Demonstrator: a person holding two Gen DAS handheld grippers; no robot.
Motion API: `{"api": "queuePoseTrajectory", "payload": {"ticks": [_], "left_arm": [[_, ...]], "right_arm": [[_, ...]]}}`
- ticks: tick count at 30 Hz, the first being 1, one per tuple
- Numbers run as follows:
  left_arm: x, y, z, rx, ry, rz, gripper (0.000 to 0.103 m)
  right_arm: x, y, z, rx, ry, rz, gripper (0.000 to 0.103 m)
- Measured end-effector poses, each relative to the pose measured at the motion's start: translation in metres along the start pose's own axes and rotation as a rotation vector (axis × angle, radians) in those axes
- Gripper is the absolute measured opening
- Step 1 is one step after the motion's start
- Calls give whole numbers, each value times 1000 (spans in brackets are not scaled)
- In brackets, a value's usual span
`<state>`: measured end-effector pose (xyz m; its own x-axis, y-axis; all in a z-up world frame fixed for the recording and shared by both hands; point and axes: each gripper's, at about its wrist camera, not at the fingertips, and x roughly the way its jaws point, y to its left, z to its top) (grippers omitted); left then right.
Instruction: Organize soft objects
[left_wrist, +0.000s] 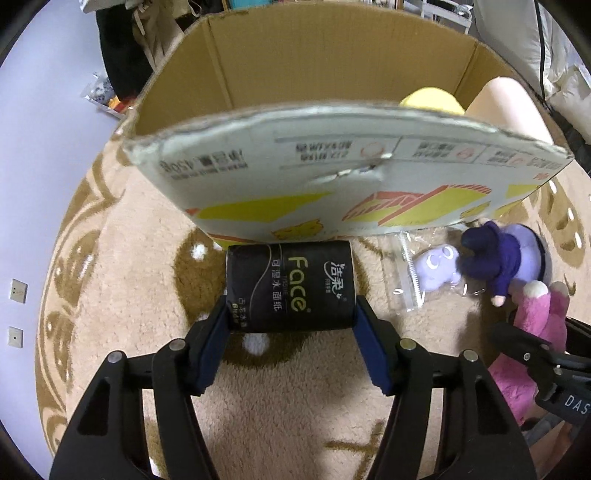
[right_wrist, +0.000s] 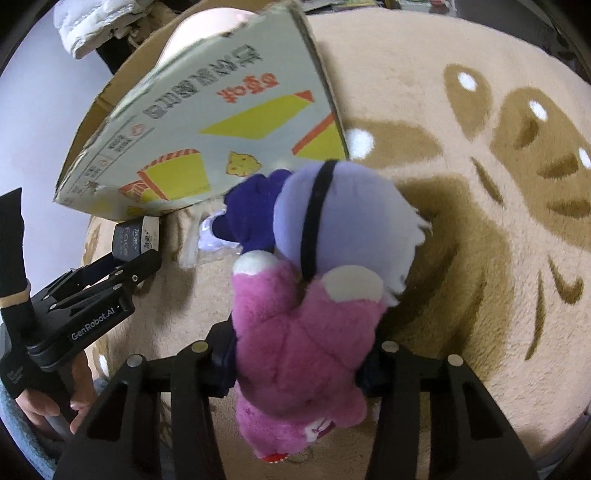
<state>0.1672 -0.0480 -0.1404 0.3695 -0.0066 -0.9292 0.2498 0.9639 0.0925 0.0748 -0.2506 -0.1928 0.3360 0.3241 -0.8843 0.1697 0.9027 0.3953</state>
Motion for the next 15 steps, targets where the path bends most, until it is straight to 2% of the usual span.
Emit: {"api": "queuePoseTrajectory", "payload": {"ticks": [9,15], "left_arm": [[-39,-5,-21,-23,-88,18,63],[-71,0,-33,-32,-161,25,63]], "right_arm": [[-32,9,-6,-42,-110,18,49],[-62,19,-5,-97,-225,21,49]]}}
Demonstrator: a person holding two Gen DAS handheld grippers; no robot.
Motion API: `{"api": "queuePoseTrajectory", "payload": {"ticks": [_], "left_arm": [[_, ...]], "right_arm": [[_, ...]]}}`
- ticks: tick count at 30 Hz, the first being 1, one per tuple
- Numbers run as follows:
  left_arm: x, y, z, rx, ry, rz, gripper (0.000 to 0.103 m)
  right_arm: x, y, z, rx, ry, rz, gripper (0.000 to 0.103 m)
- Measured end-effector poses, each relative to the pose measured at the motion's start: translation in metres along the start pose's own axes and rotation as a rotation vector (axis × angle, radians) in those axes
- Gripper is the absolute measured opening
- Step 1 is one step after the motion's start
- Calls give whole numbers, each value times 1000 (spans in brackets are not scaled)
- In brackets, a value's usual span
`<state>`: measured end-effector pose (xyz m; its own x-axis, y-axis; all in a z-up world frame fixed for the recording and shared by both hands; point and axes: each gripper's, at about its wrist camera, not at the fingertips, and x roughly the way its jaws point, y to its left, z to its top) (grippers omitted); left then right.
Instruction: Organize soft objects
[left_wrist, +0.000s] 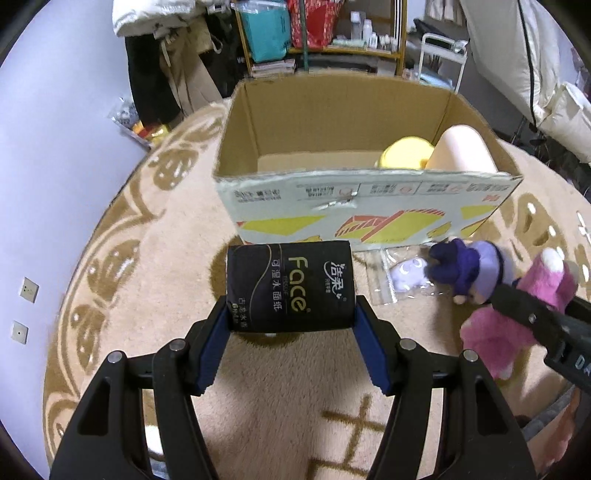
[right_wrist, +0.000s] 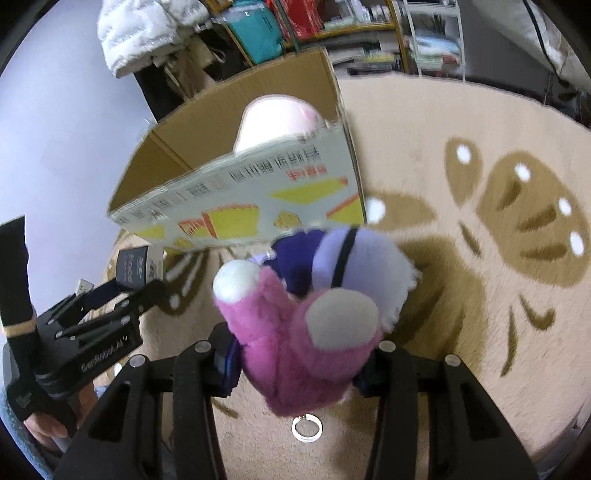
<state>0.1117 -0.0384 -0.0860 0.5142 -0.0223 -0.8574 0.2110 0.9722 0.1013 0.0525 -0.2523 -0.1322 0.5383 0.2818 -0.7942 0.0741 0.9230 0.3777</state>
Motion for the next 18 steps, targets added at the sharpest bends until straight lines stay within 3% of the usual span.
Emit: {"api": "queuePoseTrajectory", "payload": {"ticks": [6,13,18], "left_arm": [[-34,6,1,2,-108,16,63],[-74,17,-1,-24,-281,49,63],[-87,25,3,-55,-359,37,63]], "right_arm": [[-21,7,4,-41,-99,29,49],[-62,21,7,-105,-328,19,49],[-85,31,11,-149,-465,20,49]]}}
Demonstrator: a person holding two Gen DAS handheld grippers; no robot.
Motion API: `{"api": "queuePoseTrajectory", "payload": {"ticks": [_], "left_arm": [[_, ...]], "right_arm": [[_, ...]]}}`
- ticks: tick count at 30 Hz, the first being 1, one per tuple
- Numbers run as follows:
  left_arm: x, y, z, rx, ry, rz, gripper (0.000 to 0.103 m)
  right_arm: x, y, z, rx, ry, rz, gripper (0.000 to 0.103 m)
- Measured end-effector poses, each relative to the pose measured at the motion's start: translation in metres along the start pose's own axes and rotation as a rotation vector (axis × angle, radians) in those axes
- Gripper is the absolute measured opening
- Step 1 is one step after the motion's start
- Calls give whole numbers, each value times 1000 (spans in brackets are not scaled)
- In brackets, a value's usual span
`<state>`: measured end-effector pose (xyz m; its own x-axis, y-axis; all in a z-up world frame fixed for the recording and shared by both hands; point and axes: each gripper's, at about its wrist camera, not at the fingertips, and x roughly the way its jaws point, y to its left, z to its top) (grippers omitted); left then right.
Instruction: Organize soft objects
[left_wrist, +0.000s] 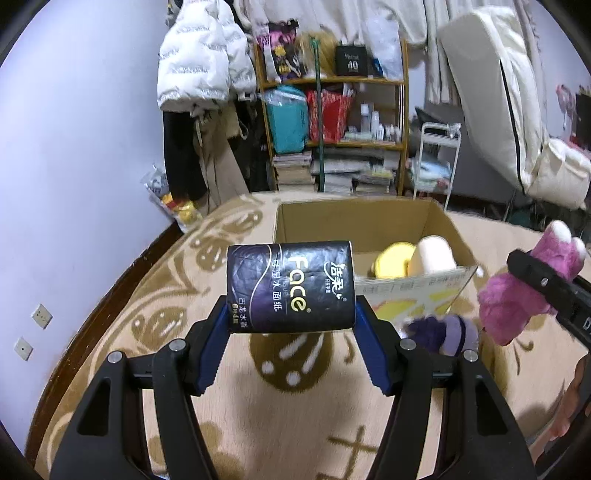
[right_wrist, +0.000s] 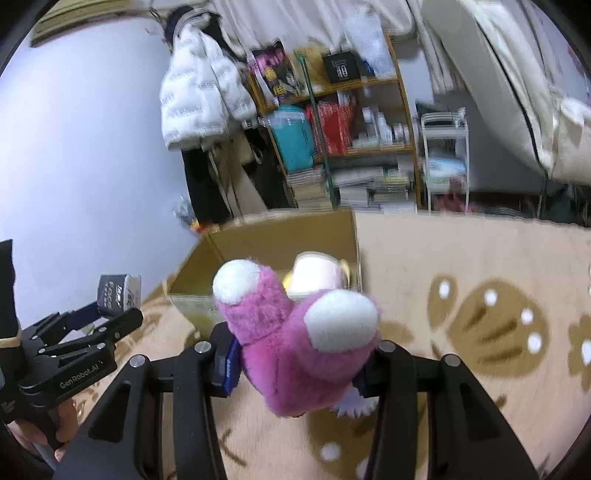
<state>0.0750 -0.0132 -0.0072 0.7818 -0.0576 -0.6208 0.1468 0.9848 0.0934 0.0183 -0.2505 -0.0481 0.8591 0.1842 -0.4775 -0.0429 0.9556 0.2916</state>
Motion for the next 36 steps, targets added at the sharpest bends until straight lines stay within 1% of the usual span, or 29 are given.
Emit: {"api": "queuePoseTrajectory", "payload": {"ticks": [3,7,13,16,18,23,29,32,34,36], "left_arm": [[-4,3,5,0,-43,4,63],[-9,3,15,2,-96,3,63],[-18,-6,38,28,-181,0,63],[-21,-8,50,24,-212,-16,63],[-18,-10,59,34,-228,-12,63],[-5,-11,77,44,-228,-6,63],[15,-13,81,63,-229,18,63],[28,-13,78,48,-207,10,63],[36,-14,77,50,-188,1,63],[45,-16,75,60,-177,8,63]], "right_arm": [[-9,4,8,-21,-48,17,49],[-10,8,19,-41,-68,24,49],[-8,15,38,-76,-105,47,49],[-5,14,47,-65,-127,72,49],[-3,14,52,-63,-132,82,49],[5,19,72,-109,-157,77,49],[20,18,92,-129,-172,82,49],[32,17,96,-129,-167,88,49],[37,16,94,-127,-164,95,49],[44,13,90,-125,-160,105,49]]}}
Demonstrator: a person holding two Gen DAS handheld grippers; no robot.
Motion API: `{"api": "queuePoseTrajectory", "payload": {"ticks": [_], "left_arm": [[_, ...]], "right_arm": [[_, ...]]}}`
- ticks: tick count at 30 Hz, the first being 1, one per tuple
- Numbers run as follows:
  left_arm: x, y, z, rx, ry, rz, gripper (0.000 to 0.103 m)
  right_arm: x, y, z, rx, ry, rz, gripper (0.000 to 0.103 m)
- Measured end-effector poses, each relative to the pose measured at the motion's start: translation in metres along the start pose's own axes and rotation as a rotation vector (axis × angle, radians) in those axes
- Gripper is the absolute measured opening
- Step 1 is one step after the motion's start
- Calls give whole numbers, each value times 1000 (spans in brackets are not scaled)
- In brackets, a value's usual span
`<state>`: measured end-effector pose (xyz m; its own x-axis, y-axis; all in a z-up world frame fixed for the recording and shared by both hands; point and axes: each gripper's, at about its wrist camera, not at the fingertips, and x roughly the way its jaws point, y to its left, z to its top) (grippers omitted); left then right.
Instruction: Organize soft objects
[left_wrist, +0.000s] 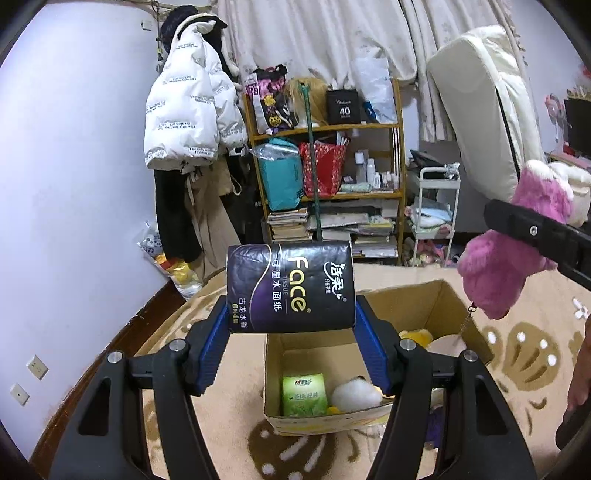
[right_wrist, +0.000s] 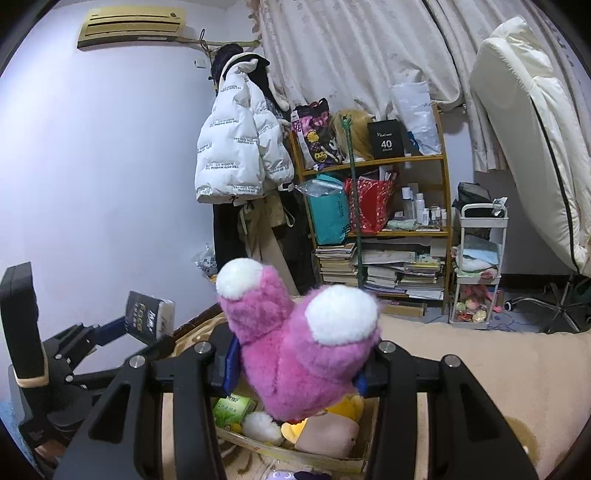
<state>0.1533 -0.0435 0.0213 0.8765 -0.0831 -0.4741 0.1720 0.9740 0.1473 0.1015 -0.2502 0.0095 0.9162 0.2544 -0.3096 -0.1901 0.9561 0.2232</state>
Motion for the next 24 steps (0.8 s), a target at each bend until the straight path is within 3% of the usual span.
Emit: {"api": "queuePoseTrajectory", "payload": {"ticks": [10,24], "left_arm": [[32,-9,-19,27,84,-9,64],[63,-7,-33,10,167,-35,64]], "right_arm": [[40,-17,-35,61,107,29,50],[57,-20,-52,85,146,69,50]]}}
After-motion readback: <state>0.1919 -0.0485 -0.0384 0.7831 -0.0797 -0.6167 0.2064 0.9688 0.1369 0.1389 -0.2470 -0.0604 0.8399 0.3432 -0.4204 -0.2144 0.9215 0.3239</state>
